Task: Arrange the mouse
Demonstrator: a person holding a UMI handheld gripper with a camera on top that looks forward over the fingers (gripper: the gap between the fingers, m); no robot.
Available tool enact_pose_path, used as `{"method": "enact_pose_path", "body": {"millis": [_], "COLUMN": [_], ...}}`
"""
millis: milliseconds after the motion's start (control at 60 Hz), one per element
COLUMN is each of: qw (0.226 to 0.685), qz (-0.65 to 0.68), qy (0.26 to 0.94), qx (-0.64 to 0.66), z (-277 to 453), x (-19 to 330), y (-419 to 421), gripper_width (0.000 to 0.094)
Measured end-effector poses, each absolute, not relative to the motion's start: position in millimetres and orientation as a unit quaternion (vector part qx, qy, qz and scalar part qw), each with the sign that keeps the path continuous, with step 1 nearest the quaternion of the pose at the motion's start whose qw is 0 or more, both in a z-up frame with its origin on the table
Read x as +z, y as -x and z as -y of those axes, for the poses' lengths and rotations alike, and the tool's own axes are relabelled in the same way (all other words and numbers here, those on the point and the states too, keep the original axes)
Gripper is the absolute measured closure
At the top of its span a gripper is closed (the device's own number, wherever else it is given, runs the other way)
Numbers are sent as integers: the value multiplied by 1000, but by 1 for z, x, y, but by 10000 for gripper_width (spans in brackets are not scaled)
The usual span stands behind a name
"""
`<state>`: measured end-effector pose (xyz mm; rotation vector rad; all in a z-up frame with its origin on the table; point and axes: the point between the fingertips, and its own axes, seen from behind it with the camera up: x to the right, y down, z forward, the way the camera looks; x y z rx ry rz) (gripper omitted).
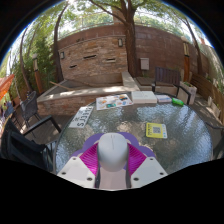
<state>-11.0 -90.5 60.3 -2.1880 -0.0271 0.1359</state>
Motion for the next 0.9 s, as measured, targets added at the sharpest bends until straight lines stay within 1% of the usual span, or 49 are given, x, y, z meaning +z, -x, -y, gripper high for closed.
{"method": "enact_pose_path", "body": {"millis": [17, 67, 83, 100, 200, 250, 283, 300, 333, 350, 400, 467, 567, 650, 733, 900], "qw": [451, 446, 444, 440, 402, 408, 410, 409, 412, 414, 419, 429, 441, 450, 456, 459], "qz": [11, 16, 21, 25, 29, 28, 27, 30, 31, 31, 27, 24, 24, 18, 18, 26], "qy": [891, 894, 895, 897, 914, 912, 911, 912, 910, 909, 907, 903, 897, 893, 890, 888], "qx": [54, 45, 43, 40, 36, 35, 32, 33, 33, 33, 30, 24, 13, 11, 13, 5], "z": [92, 90, 92, 95, 106, 110, 113, 107, 117, 121, 129, 148, 183, 216, 249, 317], "x": [51, 38, 21, 15, -18, -11, -4, 2, 10, 16, 41, 75, 125, 159, 181, 203], "y": [14, 15, 18, 21, 23, 22, 21, 18, 21, 21, 18, 19, 20, 24, 27, 27], "gripper_width": [595, 563, 549, 549, 457, 415, 332, 267, 110, 74, 118, 82, 78, 64, 73, 86]}}
